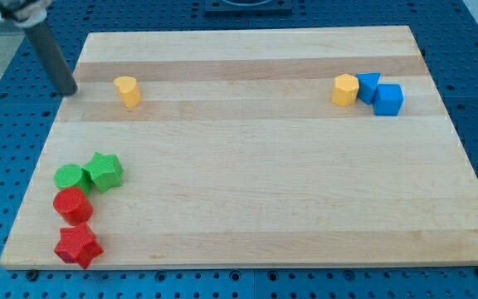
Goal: Tap the yellow heart
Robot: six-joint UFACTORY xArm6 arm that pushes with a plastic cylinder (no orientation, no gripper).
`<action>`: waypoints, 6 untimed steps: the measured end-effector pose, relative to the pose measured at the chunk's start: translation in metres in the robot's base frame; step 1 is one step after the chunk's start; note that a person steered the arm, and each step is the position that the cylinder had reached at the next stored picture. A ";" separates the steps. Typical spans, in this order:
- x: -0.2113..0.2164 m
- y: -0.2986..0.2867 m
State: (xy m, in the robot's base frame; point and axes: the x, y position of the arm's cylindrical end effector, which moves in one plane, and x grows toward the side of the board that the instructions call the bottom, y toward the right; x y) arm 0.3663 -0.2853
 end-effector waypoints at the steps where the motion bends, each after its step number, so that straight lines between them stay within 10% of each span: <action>1: 0.011 0.020; 6: 0.011 0.189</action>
